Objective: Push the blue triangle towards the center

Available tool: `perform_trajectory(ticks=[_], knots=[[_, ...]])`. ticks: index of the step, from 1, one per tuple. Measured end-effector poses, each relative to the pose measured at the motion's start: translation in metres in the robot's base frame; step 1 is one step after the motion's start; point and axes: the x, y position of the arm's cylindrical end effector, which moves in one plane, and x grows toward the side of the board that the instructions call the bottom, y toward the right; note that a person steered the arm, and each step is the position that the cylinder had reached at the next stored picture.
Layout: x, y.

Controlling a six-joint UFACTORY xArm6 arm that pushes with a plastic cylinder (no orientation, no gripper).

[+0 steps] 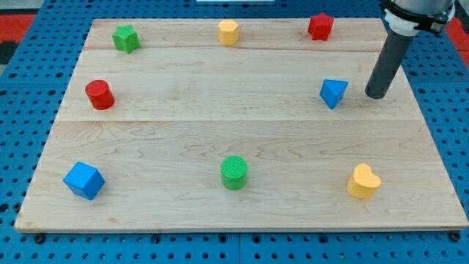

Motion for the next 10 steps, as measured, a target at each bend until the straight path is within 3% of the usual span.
perform_trajectory(ticks=[2,4,9,10], knots=[[-0.010,-0.025],[-0.015,-0.012],[-0.139,0.011],[-0.109,0.018]])
